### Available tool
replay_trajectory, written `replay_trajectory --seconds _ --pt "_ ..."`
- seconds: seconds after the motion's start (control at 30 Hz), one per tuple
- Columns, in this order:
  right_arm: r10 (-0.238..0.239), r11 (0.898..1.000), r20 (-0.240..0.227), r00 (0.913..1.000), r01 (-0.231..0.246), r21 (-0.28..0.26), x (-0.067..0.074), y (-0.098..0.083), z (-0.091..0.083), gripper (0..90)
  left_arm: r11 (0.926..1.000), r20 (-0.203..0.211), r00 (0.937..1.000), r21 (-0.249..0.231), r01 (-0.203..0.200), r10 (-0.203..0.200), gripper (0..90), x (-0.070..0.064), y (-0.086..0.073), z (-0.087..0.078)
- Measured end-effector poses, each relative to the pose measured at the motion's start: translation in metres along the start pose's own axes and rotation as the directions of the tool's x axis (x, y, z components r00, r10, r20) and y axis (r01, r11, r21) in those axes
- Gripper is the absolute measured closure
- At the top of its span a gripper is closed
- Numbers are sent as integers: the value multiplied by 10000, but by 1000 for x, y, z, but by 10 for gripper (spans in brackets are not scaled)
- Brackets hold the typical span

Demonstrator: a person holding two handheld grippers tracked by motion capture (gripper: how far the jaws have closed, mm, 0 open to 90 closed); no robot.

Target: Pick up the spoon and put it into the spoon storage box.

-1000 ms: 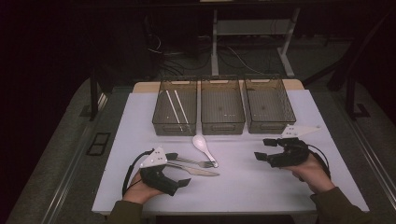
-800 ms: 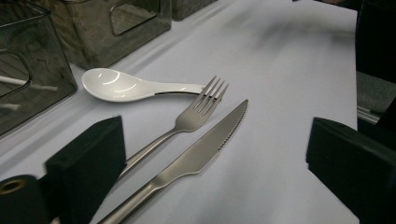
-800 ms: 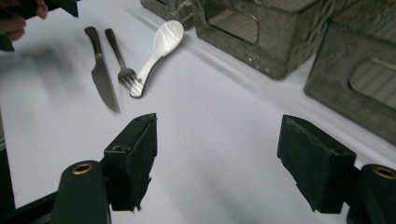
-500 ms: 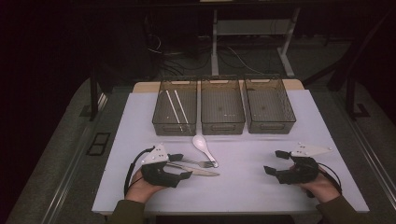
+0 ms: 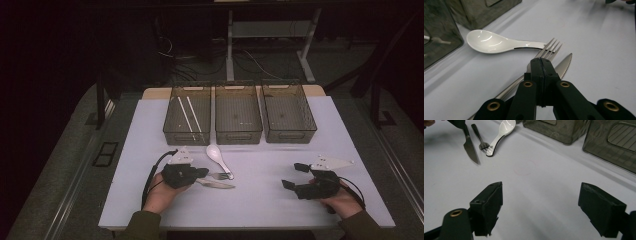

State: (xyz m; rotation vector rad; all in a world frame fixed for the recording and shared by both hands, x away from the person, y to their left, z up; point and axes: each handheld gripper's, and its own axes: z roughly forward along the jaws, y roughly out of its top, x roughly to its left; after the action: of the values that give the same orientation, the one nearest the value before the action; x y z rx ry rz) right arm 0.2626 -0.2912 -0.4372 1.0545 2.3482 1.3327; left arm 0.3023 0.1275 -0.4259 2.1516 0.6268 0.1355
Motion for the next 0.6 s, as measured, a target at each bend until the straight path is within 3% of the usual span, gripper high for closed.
replay_trajectory --seconds 0.33,0.5,0.53,0.57,0.6 --pt "-39 10000 29 10000 39 78 1 0 2 196 9962 45 9997 838 -240 237 888 2 19 39" --pt "-50 10000 27 10000 50 51 1 0 1 196 9874 42 9981 1457 -620 621 888 2 25 57" --pt "-47 10000 26 10000 47 49 1 0 1 196 9872 24 9978 1455 -659 662 888 1 26 59" --pt "-51 10000 34 10000 51 35 1 0 1 196 9888 54 9990 1418 -456 453 887 0 27 60" --pt "-38 10000 30 10000 38 33 1 0 0 196 9883 46 9982 1402 -598 598 888 1 29 61"
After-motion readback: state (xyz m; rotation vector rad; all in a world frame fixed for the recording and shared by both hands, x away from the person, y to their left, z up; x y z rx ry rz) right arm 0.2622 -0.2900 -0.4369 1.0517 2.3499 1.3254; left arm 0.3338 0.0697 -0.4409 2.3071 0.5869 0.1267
